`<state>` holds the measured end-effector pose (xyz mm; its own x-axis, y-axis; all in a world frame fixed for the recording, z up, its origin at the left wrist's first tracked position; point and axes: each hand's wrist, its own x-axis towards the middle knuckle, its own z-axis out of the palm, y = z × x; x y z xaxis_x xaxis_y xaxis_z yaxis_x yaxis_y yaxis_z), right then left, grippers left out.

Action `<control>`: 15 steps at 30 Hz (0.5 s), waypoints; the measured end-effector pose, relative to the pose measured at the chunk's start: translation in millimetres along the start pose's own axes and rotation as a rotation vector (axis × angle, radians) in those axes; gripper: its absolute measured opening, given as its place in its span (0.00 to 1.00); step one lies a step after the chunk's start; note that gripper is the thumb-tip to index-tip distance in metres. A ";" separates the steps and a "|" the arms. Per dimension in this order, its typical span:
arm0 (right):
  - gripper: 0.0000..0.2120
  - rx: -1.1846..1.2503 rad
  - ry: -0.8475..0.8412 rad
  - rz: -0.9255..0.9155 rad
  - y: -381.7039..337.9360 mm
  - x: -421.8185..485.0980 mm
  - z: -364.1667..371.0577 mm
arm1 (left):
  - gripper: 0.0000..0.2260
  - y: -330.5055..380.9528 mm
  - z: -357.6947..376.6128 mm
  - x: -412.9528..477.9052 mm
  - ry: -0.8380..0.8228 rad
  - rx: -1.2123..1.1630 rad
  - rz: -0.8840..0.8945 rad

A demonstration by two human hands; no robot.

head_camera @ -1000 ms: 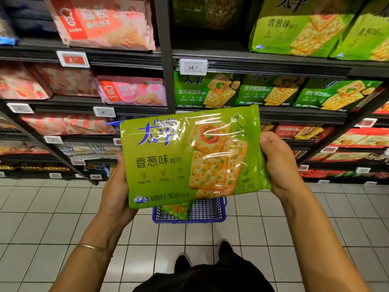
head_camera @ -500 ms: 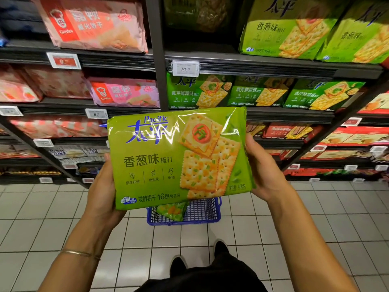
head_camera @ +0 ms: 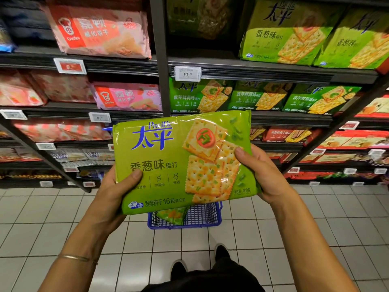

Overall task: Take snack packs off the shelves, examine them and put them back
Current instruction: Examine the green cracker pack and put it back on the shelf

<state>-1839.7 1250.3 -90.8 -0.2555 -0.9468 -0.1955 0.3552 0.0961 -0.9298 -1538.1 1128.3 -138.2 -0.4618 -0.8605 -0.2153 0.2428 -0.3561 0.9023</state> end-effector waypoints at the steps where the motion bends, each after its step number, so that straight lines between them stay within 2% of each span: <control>1: 0.20 -0.004 0.004 0.001 -0.1 -0.6 0.3 | 0.22 -0.6 -0.3 -0.5 -0.008 0.004 0.009; 4: 0.18 0.005 0.001 0.005 0.8 -2.4 1.2 | 0.25 -1.2 -1.0 -3.8 -0.003 -0.003 0.010; 8: 0.19 0.013 -0.019 0.013 3.0 -3.5 1.9 | 0.18 -3.1 -3.7 -8.5 -0.012 -0.023 0.018; 11: 0.22 0.002 -0.028 0.037 6.1 -3.0 1.9 | 0.23 -2.6 -6.6 -12.1 -0.005 -0.028 0.015; 15: 0.22 -0.025 -0.024 0.055 10.0 -1.3 7.0 | 0.24 -4.0 -10.9 -15.0 0.005 -0.035 0.022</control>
<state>-1829.6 1250.4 -97.7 -0.2144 -0.9470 -0.2393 0.3456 0.1556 -0.9254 -1522.8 1138.7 -142.6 -0.4518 -0.8701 -0.1970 0.2829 -0.3492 0.8933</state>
